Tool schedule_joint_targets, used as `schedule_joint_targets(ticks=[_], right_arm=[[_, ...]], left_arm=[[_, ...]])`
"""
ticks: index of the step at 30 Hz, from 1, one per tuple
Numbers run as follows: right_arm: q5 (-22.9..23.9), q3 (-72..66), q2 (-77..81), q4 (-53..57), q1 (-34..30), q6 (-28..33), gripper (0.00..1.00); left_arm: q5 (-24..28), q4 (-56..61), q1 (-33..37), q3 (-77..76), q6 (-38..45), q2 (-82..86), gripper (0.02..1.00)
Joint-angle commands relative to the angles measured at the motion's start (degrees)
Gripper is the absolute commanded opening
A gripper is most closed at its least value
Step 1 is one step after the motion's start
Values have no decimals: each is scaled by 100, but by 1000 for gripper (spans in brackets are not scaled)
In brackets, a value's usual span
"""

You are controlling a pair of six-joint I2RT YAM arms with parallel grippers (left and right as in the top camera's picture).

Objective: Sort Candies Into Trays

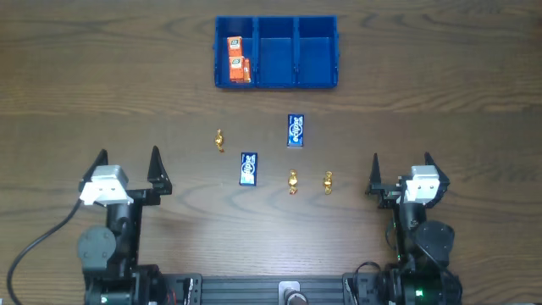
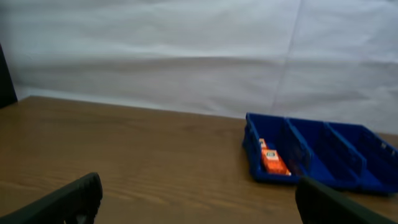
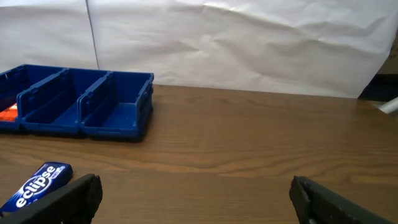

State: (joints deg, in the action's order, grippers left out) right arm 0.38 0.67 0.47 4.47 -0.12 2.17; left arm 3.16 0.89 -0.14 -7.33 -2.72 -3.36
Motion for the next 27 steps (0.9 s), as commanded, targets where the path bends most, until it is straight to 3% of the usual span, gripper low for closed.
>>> schedule_joint_targets(ticks=[1, 6, 27], right_arm=[[-33, -22, -31, 26, 76, 70, 998], [-33, -22, -31, 26, 76, 70, 998], [-52, -22, -31, -96, 76, 70, 998]], left_arm=[[142, 24, 13, 616, 57, 214, 998], [125, -503, 13, 706, 61, 232, 998], [114, -509, 13, 706, 61, 310, 998]])
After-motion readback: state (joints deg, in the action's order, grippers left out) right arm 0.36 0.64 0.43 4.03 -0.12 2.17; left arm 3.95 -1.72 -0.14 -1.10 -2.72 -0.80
